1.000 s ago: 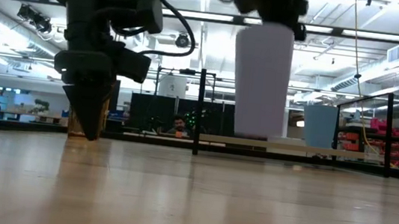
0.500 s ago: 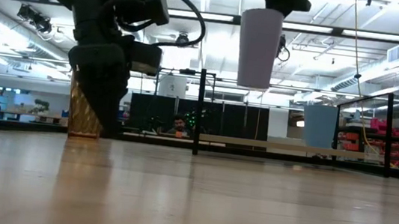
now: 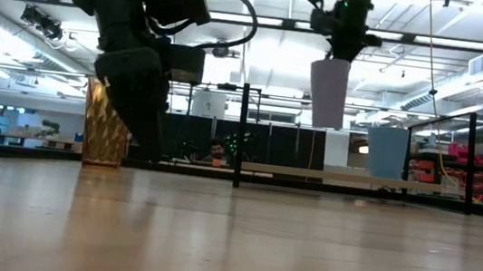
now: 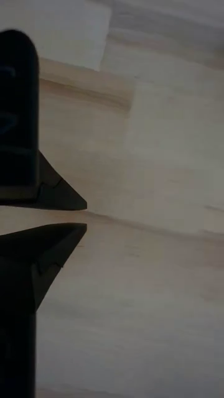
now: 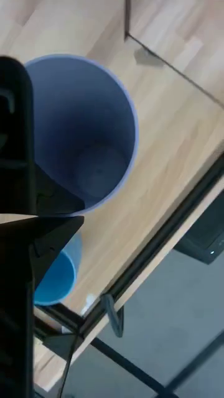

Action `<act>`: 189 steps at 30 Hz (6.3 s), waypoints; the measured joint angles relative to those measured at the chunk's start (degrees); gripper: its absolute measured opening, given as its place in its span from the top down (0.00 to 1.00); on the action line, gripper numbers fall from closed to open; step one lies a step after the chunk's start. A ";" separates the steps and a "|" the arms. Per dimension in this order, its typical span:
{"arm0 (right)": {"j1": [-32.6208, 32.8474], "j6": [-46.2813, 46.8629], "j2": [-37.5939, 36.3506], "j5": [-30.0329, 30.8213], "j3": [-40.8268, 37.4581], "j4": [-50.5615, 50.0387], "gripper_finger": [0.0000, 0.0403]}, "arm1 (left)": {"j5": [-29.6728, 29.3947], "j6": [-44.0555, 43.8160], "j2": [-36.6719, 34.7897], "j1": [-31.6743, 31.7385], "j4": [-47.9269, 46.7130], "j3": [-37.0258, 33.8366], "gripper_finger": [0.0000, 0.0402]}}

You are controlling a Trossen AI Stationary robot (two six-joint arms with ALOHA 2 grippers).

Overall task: Stack small to large cups/mugs on shelf
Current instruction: Put the purple cup on the shelf, then put the brown cup on the shelf

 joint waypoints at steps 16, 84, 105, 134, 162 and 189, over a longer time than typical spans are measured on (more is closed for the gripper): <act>-7.13 -8.31 0.95 -4.50 -11.77 8.46 0.99 | -0.02 3.15 0.00 0.90 3.71 0.00 0.87; -8.07 -6.35 -0.03 -5.13 -19.06 13.12 0.80 | -0.02 2.74 0.00 0.88 4.09 0.00 0.87; -3.00 0.31 -15.19 -5.10 -19.04 12.71 0.79 | -0.02 2.34 0.00 0.88 4.12 0.00 0.87; 55.20 22.91 -15.08 23.01 -29.73 16.31 0.79 | -5.30 2.77 -0.02 0.90 6.48 0.35 0.87; 59.11 37.87 -15.96 23.19 -66.34 46.68 0.79 | -23.73 4.25 -10.76 23.37 -51.88 31.92 0.87; 59.09 37.40 -15.96 23.19 -66.34 48.30 0.79 | 1.39 15.59 -9.79 54.40 -54.32 27.76 0.77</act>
